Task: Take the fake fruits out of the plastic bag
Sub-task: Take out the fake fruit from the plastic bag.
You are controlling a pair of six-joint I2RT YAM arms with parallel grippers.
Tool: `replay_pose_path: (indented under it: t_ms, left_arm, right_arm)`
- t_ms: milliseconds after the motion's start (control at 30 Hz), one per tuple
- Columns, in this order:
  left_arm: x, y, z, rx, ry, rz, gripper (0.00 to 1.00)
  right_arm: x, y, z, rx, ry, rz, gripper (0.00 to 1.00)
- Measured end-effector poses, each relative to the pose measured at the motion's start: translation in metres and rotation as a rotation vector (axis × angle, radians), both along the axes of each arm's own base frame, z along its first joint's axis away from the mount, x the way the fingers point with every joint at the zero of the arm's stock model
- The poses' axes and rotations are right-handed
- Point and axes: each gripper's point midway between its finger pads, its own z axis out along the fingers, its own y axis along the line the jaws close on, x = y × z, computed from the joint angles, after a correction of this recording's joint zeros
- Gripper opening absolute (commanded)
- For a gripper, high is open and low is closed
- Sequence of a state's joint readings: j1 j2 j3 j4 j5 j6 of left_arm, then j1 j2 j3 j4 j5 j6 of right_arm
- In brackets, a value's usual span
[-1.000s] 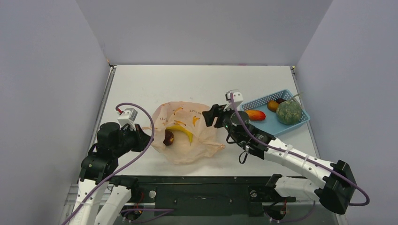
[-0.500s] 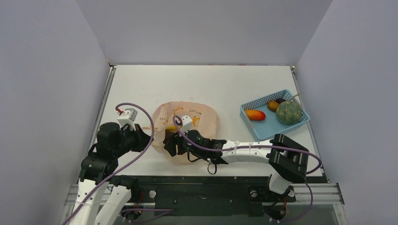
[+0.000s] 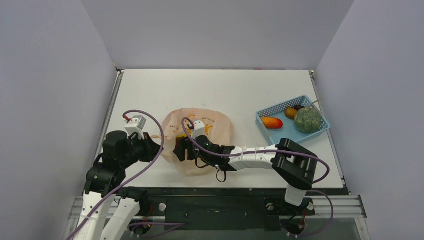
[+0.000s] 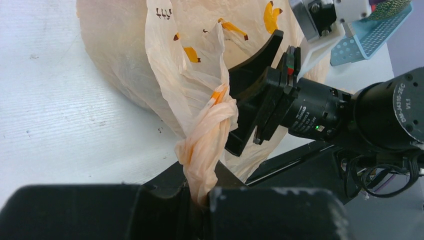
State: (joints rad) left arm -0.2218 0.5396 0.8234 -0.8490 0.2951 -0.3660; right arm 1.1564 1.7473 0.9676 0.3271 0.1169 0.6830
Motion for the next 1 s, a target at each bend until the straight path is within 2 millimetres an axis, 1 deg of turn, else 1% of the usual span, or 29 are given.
replay_pose_path:
  t_ms: [133, 267, 333, 467, 567, 667, 767, 800, 833, 867, 900, 933, 967, 1000]
  left_arm:
    - [0.0, 0.0, 0.0, 0.0, 0.0, 0.0, 0.0]
    - [0.0, 0.0, 0.0, 0.0, 0.0, 0.0, 0.0]
    - [0.0, 0.0, 0.0, 0.0, 0.0, 0.0, 0.0]
    - [0.001, 0.0, -0.001, 0.001, 0.006, 0.0, 0.0]
    - [0.001, 0.0, -0.001, 0.002, 0.007, 0.0, 0.0]
    - [0.001, 0.0, -0.001, 0.002, 0.007, 0.0, 0.0]
    - [0.001, 0.0, -0.001, 0.002, 0.007, 0.0, 0.0]
    - [0.001, 0.0, -0.001, 0.002, 0.007, 0.0, 0.0]
    - [0.001, 0.0, -0.001, 0.002, 0.007, 0.0, 0.0]
    - [0.001, 0.0, -0.001, 0.002, 0.007, 0.0, 0.0]
    - [0.001, 0.0, -0.001, 0.002, 0.007, -0.001, 0.0]
    - [0.001, 0.0, -0.001, 0.002, 0.007, -0.001, 0.0]
    - [0.001, 0.0, -0.001, 0.002, 0.008, -0.002, 0.0]
    - [0.001, -0.001, -0.002, 0.002, 0.009, -0.002, 0.0]
  right_arm:
    - [0.016, 0.004, 0.002, 0.004, -0.013, -0.032, 0.66]
    - [0.029, 0.013, 0.003, 0.003, -0.04, -0.058, 0.69]
    - [0.034, 0.018, 0.001, -0.006, -0.055, -0.069, 0.69]
    - [0.044, 0.025, -0.01, -0.038, -0.079, -0.084, 0.69]
    - [0.05, 0.029, -0.023, -0.07, -0.089, -0.094, 0.68]
    - [0.052, 0.03, -0.04, -0.098, -0.081, -0.1, 0.67]
    - [0.054, 0.032, -0.041, -0.093, -0.086, -0.104, 0.61]
    - [0.054, 0.033, -0.041, -0.093, -0.086, -0.104, 0.57]
    - [0.054, 0.032, -0.041, -0.093, -0.086, -0.105, 0.54]
    - [0.054, 0.032, -0.04, -0.091, -0.086, -0.105, 0.47]
    - [0.054, 0.032, -0.041, -0.09, -0.087, -0.105, 0.42]
    - [0.054, 0.031, -0.04, -0.087, -0.087, -0.105, 0.34]
    - [0.053, 0.029, -0.041, -0.089, -0.087, -0.104, 0.3]
    - [0.052, 0.026, -0.04, -0.092, -0.087, -0.103, 0.23]
